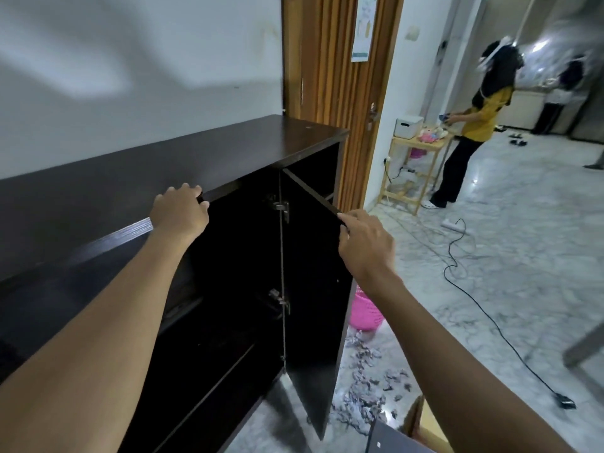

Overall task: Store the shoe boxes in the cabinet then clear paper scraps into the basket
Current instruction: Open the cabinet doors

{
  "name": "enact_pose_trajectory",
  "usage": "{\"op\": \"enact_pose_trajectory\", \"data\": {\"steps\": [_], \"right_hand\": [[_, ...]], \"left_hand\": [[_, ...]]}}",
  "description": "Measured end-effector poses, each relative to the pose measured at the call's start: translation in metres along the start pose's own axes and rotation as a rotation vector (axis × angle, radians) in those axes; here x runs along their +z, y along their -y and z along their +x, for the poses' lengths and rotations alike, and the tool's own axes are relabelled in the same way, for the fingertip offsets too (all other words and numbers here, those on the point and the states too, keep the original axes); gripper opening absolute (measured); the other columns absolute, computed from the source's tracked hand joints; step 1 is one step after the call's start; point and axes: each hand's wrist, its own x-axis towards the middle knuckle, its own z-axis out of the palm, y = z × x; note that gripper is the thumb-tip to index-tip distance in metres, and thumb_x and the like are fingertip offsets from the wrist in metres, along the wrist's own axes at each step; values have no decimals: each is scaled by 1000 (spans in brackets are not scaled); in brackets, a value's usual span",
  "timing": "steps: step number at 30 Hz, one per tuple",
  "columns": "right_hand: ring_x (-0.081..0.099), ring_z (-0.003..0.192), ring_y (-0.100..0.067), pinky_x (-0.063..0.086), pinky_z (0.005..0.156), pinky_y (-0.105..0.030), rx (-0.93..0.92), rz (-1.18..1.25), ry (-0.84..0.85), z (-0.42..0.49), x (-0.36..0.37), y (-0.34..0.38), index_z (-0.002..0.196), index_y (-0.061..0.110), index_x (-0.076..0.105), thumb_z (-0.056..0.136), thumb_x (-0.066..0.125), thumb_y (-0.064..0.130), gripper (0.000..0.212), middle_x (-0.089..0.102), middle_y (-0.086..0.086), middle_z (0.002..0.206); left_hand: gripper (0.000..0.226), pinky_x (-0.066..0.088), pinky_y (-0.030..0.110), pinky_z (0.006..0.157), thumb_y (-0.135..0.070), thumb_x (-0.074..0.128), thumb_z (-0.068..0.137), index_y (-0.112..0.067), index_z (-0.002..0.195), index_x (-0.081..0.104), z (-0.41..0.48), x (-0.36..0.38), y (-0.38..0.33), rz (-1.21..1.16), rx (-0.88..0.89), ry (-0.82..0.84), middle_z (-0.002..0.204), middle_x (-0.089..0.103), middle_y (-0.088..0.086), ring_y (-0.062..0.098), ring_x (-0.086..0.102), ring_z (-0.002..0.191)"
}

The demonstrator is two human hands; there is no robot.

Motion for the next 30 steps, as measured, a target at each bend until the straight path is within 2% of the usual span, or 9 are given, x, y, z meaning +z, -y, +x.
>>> {"op": "enact_pose_trajectory", "data": {"steps": [2,4,7,9,13,21,26,30], "right_hand": [[45,126,-26,41,98,-40,36,-167,45,6,-1,-3,143,18,47,95,50,12,48,52,-2,139],[37,134,-28,32,108,-44,73,-256,74,11,5,-6,148,14,35,94,52,18,57,44,-6,146],[24,144,-30,19,115,-55,129,-279,116,20,21,-14,155,12,19,93,51,43,76,29,-7,157],[12,149,-32,11,115,-63,139,-282,136,27,31,-24,157,16,14,92,45,58,83,21,-5,161],[5,151,-30,8,115,-65,125,-230,108,40,38,-50,157,22,15,89,41,67,85,19,-2,162],[4,152,-27,10,116,-63,105,-196,92,51,44,-70,155,26,19,89,41,68,81,20,1,162],[1,152,-24,6,118,-61,57,-134,76,48,42,-76,154,24,25,91,47,59,76,20,0,162],[0,153,-21,8,122,-55,-13,-40,42,36,35,-86,153,18,30,93,53,46,70,19,-3,164]], "left_hand": [[43,34,48,103,-26,44,99,-6,137,50,8,5,-12,4,23,16,134,53,16,38,47,123],[44,36,48,102,-28,45,99,-5,137,49,15,9,-21,22,53,18,134,53,16,38,47,122],[51,38,49,100,-34,48,97,-7,140,45,22,18,-27,56,92,10,136,52,15,37,47,124],[54,37,50,103,-36,49,97,-8,143,43,26,21,-27,56,100,13,143,47,15,37,44,129],[55,36,51,105,-36,50,97,-9,144,43,30,26,-23,53,104,-14,149,43,15,37,40,135],[54,34,51,108,-35,51,97,-10,144,44,30,28,-24,38,98,-34,150,42,15,36,39,136],[56,35,50,108,-38,52,96,-10,144,44,29,30,-24,46,93,-58,149,43,15,35,40,136],[60,38,52,102,-42,54,91,-7,140,47,24,35,-25,106,98,-104,138,52,16,36,48,125]]}}
